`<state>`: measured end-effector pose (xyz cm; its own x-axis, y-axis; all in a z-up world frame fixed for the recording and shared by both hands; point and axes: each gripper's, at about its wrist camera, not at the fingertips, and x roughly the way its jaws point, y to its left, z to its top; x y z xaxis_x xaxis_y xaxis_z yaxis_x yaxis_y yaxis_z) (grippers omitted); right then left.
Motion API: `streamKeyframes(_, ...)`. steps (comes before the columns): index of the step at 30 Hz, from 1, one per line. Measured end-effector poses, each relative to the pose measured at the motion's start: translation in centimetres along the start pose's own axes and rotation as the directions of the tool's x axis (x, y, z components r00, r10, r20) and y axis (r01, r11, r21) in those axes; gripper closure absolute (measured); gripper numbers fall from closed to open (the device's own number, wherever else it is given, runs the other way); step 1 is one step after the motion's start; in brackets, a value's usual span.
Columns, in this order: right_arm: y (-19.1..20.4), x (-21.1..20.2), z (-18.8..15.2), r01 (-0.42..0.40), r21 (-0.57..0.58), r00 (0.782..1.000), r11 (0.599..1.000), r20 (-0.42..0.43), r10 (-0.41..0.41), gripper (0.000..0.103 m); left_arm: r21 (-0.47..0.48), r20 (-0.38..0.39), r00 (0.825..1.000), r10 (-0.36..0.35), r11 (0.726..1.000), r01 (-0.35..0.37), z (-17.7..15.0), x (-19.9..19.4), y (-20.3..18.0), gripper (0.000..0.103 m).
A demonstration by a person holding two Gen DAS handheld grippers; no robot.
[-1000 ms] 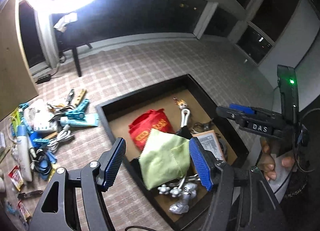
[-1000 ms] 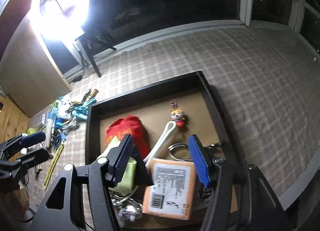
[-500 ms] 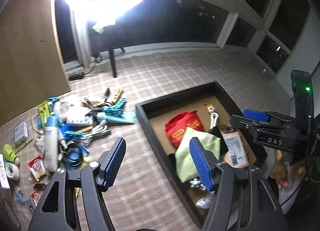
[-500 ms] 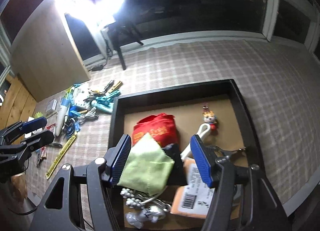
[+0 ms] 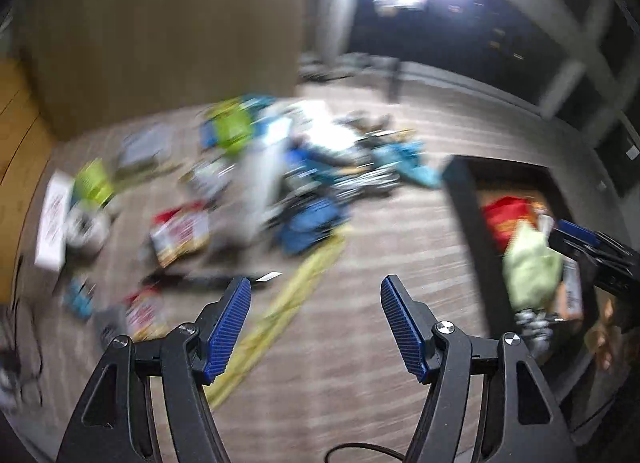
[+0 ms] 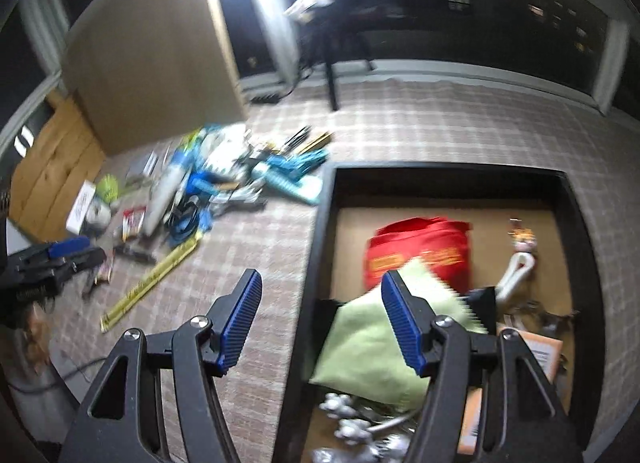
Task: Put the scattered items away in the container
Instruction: 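Move both grippers back over the remaining items, then grasp the yellow strip with the left gripper while the right gripper grasps the black pen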
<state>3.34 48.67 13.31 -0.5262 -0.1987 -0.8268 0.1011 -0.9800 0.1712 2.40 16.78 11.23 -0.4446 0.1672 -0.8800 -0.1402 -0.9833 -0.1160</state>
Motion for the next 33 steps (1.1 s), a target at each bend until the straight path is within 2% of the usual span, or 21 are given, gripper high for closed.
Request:
streamKeyframes(3,2.4,1.8,-0.5,-0.034,-0.057,0.998,0.998,-0.061,0.031,0.042,-0.113,-0.022,0.998,0.057,0.992,-0.059,-2.0,0.1,5.1,0.038)
streamKeyframes(6,4.6,3.7,-0.8,-0.08,-0.088,0.989,0.993,-0.127,0.069,0.042,-0.215,-0.046,0.995,0.089,0.972,-0.097,-4.2,-0.2,9.4,0.038)
streamKeyframes(9,6.6,4.7,-0.9,-0.125,-0.117,0.982,0.985,-0.158,0.106,0.042,-0.249,-0.059,0.994,0.096,0.962,-0.108,-6.3,-0.4,11.7,0.04)
streamKeyframes(11,8.1,5.6,-0.7,-0.154,-0.146,0.973,0.977,-0.193,0.125,0.042,-0.218,-0.065,0.993,0.095,0.97,-0.108,-7.2,-0.3,11.7,0.041)
streamKeyframes(14,9.9,6.6,0.0,-0.171,-0.17,0.968,0.97,-0.215,0.133,0.042,-0.116,-0.056,0.994,0.092,0.988,-0.098,-7.6,0.0,10.0,0.042)
streamKeyframes(20,13.3,8.2,2.1,-0.199,-0.205,0.962,0.958,-0.227,0.151,0.042,0.039,-0.069,0.998,0.014,0.999,-0.012,-7.0,1.9,6.2,0.042)
streamKeyframes(23,16.4,9.0,2.8,-0.255,-0.29,0.952,0.922,-0.243,0.187,0.042,0.101,-0.075,0.997,-0.004,0.995,0.012,-6.7,2.8,5.0,0.046)
streamKeyframes(24,17.5,9.3,3.0,-0.28,-0.321,0.945,0.905,-0.256,0.202,0.045,0.115,-0.076,0.997,-0.011,0.993,0.02,-6.6,3.2,4.7,0.048)
streamKeyframes(30,24.4,12.7,4.0,-0.382,-0.533,0.912,0.755,-0.35,0.215,0.066,0.156,-0.056,0.997,-0.048,0.986,0.057,-6.4,4.6,4.2,0.053)
streamKeyframes(33,26.9,15.0,4.0,-0.428,-0.583,0.889,0.691,-0.41,0.204,0.068,0.163,-0.044,0.998,-0.04,0.986,0.047,-6.7,5.1,4.2,0.053)
